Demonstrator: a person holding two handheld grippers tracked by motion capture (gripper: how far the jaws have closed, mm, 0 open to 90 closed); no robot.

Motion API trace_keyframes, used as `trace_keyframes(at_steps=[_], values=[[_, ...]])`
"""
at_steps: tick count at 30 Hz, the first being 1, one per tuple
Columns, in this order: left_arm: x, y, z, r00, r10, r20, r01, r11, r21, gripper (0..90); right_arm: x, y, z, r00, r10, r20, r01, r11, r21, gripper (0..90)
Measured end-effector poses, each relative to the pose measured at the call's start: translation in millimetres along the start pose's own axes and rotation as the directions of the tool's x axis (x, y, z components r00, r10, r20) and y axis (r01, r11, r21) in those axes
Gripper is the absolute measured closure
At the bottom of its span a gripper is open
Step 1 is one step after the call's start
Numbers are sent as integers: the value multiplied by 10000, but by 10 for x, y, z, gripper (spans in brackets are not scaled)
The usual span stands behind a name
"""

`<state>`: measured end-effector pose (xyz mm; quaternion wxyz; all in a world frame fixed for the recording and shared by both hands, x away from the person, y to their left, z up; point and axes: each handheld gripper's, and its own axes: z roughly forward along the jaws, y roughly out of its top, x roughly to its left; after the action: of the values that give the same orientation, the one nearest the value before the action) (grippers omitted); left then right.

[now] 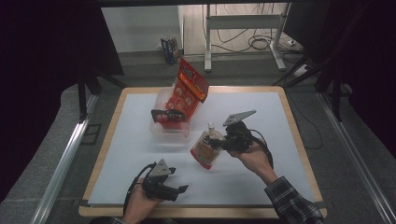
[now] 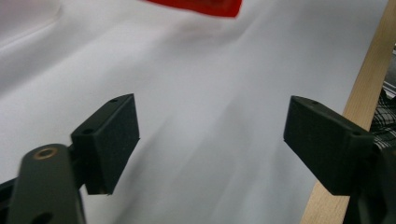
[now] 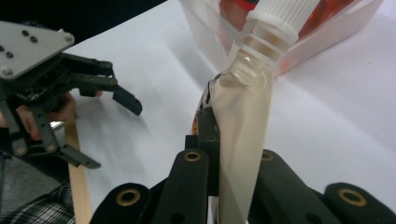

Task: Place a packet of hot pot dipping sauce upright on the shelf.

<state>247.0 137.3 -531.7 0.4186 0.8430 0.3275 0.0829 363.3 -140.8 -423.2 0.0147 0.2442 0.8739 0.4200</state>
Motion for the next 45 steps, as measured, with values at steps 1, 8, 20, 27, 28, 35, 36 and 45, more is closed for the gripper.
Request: trace_keyframes(at_steps=[1,8,20,27,28,35,36,45], values=[[-1,-1,1,10000,20,-3,-20,10000,11,161,-7,18,-12,10000,-54,66,54,10000,-9,879],[-15,-5,-1,9999,127,-93,-126,9999,80,114,-41,138,-64,9986,-264,464,264,9997,2,880],[10,-6,-28,9991,106,-405,-104,9999,45,35,-90,378,-74,9955,-640,701,651,9978,-130,881],[6,-7,-21,9987,200,-458,-193,9997,138,33,-101,535,25,9926,-967,731,964,9953,66,882],[3,-7,-19,9986,212,-477,-205,9997,148,33,-101,551,40,9928,-957,726,952,9954,104,882],[7,-12,-10,9985,184,-514,-170,9995,271,33,-130,660,165,9907,-1170,702,1142,9926,425,882],[5,-12,-9,9985,190,-514,-176,9995,277,33,-140,686,201,9903,-1195,714,1160,9919,517,882],[4,-13,-5,9981,251,-560,-235,9993,296,33,-122,813,368,9867,-1515,596,1479,9871,605,883]])
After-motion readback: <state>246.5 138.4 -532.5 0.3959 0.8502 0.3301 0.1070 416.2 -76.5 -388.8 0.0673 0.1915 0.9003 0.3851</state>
